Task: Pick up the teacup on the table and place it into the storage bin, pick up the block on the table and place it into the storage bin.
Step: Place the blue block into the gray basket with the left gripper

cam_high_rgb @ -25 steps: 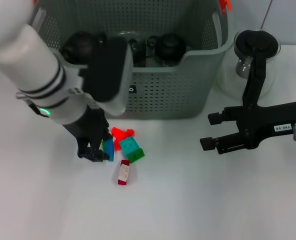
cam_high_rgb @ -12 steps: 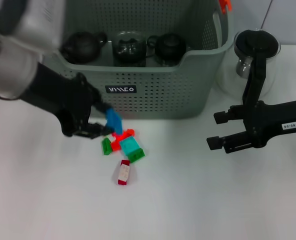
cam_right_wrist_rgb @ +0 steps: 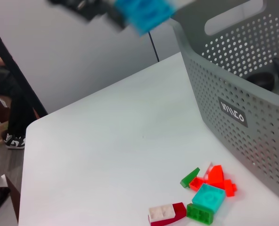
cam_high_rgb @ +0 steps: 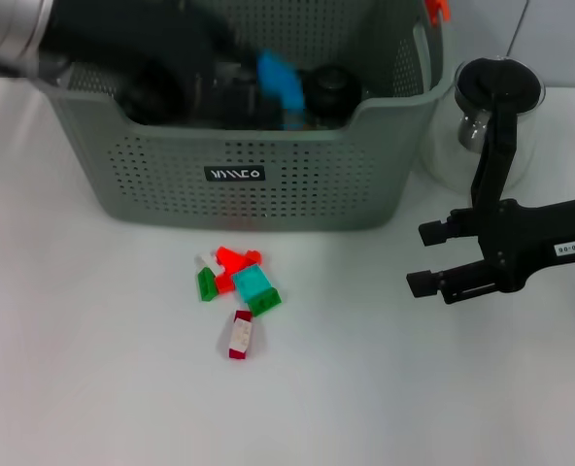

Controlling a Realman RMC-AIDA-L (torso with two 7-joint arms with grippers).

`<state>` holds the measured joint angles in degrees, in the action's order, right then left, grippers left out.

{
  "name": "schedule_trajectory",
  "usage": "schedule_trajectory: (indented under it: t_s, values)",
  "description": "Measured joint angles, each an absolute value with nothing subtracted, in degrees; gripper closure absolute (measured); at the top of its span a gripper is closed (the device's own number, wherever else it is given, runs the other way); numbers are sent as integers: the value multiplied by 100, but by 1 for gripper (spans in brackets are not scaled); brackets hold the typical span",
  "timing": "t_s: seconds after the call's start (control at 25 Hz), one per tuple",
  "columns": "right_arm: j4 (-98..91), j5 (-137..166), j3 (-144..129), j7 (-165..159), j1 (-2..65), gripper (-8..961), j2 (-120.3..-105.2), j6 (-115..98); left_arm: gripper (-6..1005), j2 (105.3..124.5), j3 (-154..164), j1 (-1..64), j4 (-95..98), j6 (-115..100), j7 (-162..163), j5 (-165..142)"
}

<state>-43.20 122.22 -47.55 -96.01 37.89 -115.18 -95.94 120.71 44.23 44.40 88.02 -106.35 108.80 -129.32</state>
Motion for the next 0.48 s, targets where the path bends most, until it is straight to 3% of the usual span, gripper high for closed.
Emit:
schedule_trajectory:
  t_s: [0.12, 0.16, 0.32, 0.48]
  values:
    - [-4310, 12232, -4759, -9590, 3787, 38, -11517, -9615, 540, 11918, 4470, 4614, 8324, -10155, 11021, -12944]
    - [-4310, 12232, -4759, -9590, 3787, 38, -11517, -9615, 539, 11675, 4492, 4869, 7467, -9420, 11205, -12979]
    - [-4307, 12242, -4773, -9589, 3780, 38, -11515, -9661, 536, 11400, 4505, 5247, 6213, -8101, 11473, -13299]
    - [-4307, 12249, -4780, -9589, 3779, 38, -11513, -9668, 533, 11351, 4576, 5422, 5685, -7516, 11567, -13663]
